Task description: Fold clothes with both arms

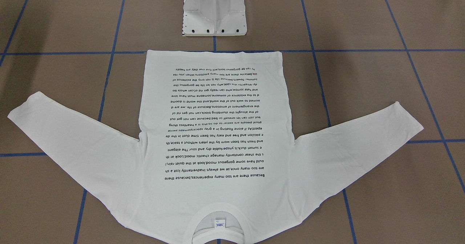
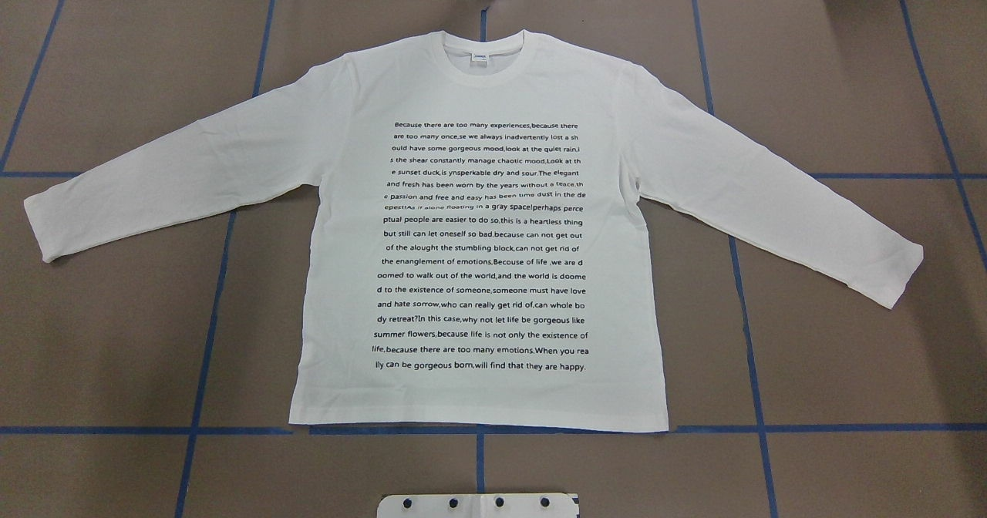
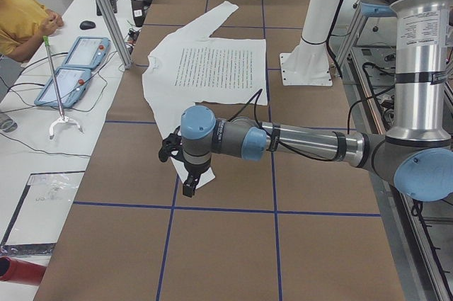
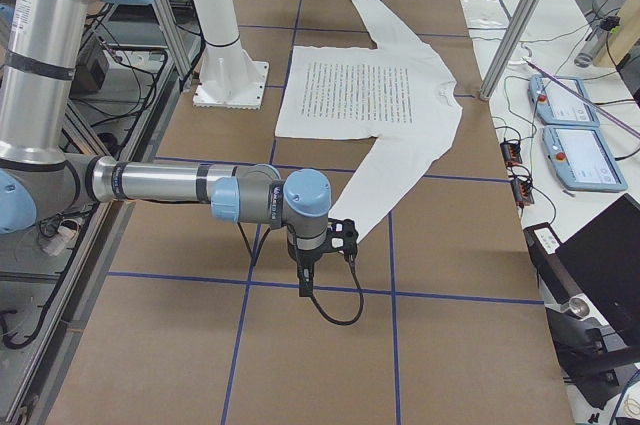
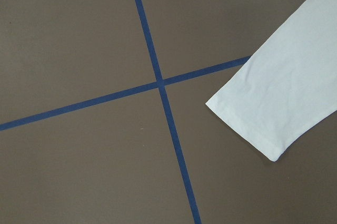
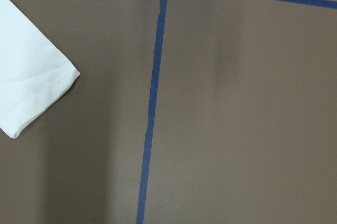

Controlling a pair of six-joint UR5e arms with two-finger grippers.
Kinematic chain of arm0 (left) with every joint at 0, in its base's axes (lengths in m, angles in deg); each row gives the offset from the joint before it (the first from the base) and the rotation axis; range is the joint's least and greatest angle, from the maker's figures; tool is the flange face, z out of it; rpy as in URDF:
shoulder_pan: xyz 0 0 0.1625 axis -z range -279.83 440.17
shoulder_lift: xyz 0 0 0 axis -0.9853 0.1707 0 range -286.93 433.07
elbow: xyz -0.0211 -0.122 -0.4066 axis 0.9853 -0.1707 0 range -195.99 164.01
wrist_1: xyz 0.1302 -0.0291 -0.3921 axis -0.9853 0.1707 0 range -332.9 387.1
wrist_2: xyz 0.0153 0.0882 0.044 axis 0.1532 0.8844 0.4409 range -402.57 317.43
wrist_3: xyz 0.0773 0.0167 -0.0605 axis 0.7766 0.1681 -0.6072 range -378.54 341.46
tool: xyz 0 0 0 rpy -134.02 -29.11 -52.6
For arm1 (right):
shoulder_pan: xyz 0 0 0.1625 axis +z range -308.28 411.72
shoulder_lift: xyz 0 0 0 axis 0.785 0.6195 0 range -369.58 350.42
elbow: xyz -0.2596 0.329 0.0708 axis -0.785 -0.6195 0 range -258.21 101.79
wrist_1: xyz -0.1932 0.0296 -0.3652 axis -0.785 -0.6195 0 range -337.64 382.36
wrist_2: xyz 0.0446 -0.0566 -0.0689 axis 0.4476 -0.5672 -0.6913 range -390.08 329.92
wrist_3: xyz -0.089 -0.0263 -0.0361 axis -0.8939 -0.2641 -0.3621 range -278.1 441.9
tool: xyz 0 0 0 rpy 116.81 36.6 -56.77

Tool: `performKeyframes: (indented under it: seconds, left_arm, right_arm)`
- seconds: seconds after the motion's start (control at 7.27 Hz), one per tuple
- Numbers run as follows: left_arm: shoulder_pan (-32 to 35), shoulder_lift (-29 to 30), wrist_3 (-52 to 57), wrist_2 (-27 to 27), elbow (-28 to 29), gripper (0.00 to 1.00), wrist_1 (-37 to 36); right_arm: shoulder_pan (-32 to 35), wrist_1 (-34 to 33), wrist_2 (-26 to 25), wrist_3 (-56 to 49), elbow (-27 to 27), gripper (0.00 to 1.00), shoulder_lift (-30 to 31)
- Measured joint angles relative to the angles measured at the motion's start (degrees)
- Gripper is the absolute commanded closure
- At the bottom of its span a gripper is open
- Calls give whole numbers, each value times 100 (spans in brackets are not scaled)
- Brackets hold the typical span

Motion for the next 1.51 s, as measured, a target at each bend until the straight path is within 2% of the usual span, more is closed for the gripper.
performKeyframes:
  seconds: [0.28,0.55,0.69,0.96,1.24,1.38,1.51]
  left_arm:
    - [0,20,-45,2,-268,0,374]
    - [0,197,-71,66,-329,0,1324]
    - [0,313,-73,168,-286,0,1861]
    - [0,424,-83,268,-189,0,2345]
    - [2,403,-66,255,-177,0,2437]
    - [5,389,-56,250,-181,0,2448]
    - [7,378,-46,246,-184,0,2455]
  right_arm:
    - [0,70,-20,-1,90,0,-322]
    - [0,541,-50,32,81,0,-811]
    - [0,691,23,160,52,0,-916]
    - [-95,1158,170,746,21,0,-931]
    - [-844,2271,-32,2669,-76,2,-886]
    - [-1386,2990,-398,3752,-118,12,-778]
    - [-1936,3615,-851,4660,-193,25,-656]
